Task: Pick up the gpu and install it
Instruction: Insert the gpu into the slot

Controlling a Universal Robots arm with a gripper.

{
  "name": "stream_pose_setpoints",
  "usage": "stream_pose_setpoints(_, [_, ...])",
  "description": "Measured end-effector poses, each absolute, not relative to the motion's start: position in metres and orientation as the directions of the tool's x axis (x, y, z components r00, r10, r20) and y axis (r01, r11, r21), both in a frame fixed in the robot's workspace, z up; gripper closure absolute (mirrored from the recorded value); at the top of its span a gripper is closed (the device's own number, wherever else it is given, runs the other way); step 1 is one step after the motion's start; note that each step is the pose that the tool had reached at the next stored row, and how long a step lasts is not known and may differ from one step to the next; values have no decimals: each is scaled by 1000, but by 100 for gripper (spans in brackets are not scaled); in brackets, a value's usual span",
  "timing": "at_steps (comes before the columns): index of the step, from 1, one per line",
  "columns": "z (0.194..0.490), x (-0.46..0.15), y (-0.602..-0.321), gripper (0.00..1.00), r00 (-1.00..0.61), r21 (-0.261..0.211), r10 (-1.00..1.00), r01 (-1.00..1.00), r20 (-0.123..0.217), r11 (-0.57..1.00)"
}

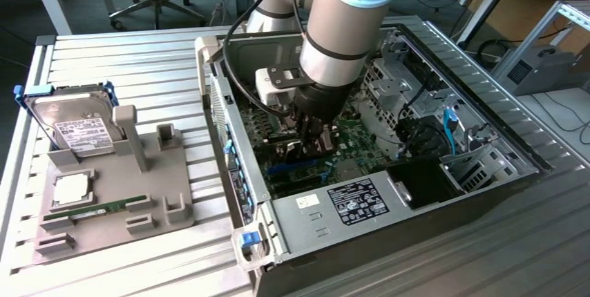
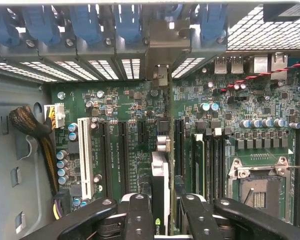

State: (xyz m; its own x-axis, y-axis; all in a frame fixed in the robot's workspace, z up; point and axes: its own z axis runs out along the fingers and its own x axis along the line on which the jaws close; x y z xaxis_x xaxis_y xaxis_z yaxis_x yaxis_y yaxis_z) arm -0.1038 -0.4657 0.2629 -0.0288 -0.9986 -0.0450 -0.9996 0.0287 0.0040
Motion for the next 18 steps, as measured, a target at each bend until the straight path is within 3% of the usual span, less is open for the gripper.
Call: stream_pose_setpoints(18, [261,-98,-466,73,-46,4,-998,-999,-45,46])
